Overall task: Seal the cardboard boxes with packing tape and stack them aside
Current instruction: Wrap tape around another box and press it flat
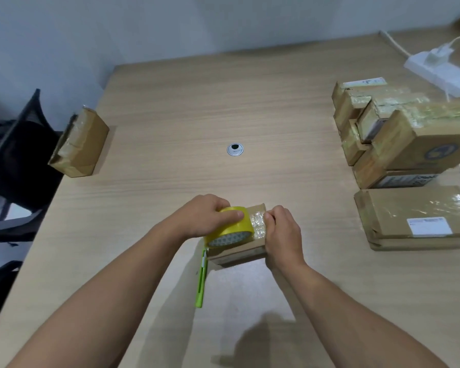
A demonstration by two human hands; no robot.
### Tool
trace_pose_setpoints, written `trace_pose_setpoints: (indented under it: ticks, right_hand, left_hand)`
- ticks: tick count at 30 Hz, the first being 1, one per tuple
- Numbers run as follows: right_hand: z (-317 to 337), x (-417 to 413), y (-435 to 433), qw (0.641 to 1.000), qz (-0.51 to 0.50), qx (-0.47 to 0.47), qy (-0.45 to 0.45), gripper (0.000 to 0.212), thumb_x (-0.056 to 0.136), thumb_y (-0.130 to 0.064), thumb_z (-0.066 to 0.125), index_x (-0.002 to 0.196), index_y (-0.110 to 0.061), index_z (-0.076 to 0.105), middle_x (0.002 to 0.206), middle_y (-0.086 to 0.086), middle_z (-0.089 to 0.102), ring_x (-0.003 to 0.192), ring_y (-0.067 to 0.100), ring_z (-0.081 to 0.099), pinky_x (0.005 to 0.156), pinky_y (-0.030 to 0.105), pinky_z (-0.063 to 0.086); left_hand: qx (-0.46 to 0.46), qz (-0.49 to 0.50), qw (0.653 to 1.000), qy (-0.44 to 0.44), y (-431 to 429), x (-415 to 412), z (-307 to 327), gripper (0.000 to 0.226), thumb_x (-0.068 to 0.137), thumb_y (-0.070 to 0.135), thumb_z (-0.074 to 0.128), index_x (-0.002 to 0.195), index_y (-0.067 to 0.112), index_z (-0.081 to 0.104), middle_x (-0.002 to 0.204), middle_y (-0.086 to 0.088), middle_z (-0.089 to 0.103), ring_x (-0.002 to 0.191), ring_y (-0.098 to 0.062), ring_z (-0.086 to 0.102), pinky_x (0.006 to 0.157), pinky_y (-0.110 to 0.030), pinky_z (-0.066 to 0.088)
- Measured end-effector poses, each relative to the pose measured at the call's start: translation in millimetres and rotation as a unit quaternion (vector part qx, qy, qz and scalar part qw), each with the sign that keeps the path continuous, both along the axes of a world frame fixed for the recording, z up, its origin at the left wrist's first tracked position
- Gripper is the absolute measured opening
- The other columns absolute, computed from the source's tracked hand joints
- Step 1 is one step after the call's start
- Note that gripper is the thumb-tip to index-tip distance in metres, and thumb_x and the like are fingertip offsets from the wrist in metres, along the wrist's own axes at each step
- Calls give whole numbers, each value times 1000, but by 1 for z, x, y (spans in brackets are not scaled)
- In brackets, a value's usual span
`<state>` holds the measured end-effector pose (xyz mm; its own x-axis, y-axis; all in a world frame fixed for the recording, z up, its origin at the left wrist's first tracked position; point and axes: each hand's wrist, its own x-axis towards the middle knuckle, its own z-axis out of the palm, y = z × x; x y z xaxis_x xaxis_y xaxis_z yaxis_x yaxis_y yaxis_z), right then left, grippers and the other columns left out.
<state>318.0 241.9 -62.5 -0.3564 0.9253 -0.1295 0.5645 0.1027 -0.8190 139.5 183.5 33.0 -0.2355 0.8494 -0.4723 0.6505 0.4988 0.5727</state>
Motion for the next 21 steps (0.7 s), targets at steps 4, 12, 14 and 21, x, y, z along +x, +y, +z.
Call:
trace_pose_setpoints:
  ticks: [4, 12, 14, 21]
  right_hand:
    - [0, -3, 0, 1000, 10, 10, -5, 22, 105, -15, 46, 83, -17, 44, 87, -2, 49, 74, 19, 45, 62, 31, 25]
    - [1, -6, -1, 999, 17, 12, -26, 18, 106, -17, 43, 88, -16, 44, 93, 0, 50, 77, 20, 47, 58, 25, 31]
    - [2, -7, -1, 999, 21, 11, -35, 16, 107, -18, 41, 91, -16, 44, 95, 1, 49, 78, 21, 48, 59, 30, 30]
    - [5, -7, -2, 996, 49, 17, -71, 17, 108, -22, 37, 95, -13, 44, 97, 5, 49, 79, 24, 48, 66, 36, 35]
  left_hand:
    - [-45, -19, 997, 61, -6, -12, 4, 43, 91, 55, 61, 70, 18, 64, 69, -2, 60, 69, -16, 56, 65, -31, 42]
    - [-16, -1, 992, 123, -18, -13, 0, 61, 81, 71, 59, 69, 12, 65, 66, -7, 62, 68, -19, 60, 65, -37, 48]
    - [35, 44, 998, 33, -30, -12, -4, 60, 76, 70, 55, 64, 12, 57, 60, -3, 52, 59, -15, 50, 60, -34, 38]
    - [107, 114, 983, -98, -63, -24, -16, 49, 71, 63, 63, 57, 18, 49, 54, 7, 37, 52, -7, 36, 54, -29, 26]
